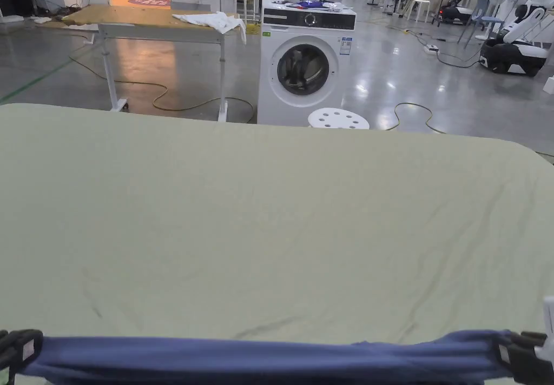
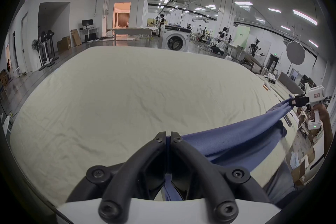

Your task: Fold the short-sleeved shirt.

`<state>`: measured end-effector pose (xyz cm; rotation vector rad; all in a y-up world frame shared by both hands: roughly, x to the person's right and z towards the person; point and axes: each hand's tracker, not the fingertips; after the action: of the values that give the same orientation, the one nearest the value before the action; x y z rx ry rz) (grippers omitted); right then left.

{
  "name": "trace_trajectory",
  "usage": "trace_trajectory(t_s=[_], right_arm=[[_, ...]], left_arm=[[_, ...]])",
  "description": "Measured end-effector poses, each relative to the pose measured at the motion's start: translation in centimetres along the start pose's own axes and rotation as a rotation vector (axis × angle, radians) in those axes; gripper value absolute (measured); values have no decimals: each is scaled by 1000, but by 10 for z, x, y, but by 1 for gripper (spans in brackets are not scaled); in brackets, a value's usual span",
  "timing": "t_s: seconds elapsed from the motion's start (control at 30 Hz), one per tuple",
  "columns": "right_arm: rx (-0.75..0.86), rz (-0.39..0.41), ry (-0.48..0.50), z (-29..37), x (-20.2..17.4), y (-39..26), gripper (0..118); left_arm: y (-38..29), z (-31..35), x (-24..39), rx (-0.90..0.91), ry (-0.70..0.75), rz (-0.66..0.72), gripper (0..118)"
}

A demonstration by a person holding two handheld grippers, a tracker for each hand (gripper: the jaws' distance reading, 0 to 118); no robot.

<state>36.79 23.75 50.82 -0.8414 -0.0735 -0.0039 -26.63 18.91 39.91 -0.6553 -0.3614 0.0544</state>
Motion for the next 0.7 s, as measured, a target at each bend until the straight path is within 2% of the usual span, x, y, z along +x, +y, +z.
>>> trace_trajectory(t_s=[0.23, 0.5, 0.53, 0.57, 0.6, 0.63, 0.67, 0.7], right_arm=[[-172, -6, -29, -19, 5, -65, 0], [-190, -58, -29, -52, 6, -87, 2], [-188, -65, -29, -54, 5, -88, 6], [-191, -68, -32, -55, 5, -88, 17], [-196, -63, -46, -54, 3, -88, 40], [-206, -39, -95, -52, 1, -86, 53], [-206, -1, -142, -47, -1, -83, 59], [-192, 21, -170, -41, -3, -80, 61]], left_arm=[[-61, 3, 9, -174, 14, 7, 0], [-86, -19, 15, -213, 67, -12, 1], [-86, -21, 16, -211, 73, -7, 2], [-84, -22, 17, -208, 74, -5, 6], [-82, -22, 18, -205, 76, -3, 14], [-80, -20, 18, -202, 80, -3, 23], [-77, -19, 19, -190, 83, -8, 35], [-74, -18, 21, -181, 91, -16, 53]])
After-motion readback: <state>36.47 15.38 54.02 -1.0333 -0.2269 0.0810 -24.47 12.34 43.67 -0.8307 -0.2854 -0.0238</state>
